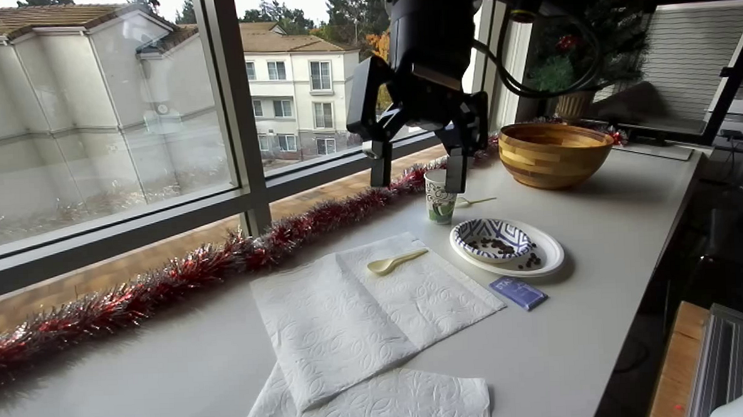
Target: Pick up the spoon, scoop some of the paper plate contents and then put them in the cup
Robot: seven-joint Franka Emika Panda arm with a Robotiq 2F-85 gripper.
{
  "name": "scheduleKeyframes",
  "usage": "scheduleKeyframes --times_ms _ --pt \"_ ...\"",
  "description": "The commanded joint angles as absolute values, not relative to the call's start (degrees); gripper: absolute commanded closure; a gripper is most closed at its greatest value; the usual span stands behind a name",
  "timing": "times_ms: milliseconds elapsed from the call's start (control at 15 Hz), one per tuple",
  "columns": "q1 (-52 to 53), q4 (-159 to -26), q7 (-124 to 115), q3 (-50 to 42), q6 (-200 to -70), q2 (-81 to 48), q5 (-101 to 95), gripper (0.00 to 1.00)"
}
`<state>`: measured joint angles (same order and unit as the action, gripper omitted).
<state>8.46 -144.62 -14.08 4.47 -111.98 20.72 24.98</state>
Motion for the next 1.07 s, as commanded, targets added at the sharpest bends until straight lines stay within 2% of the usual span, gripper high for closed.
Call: scheduleKeyframes --times_ms 0,400,1000 --pt "5.58 -139.14 -19.7 4.07 -112.69 13.65 28.61 0.0" --pt "1.79 -136.32 -25.45 1.54 -118.39 5.13 33.81 0.0" --pt "-3.43 -137.25 -22.76 -4.0 -127.79 -5.41 52.45 0.0"
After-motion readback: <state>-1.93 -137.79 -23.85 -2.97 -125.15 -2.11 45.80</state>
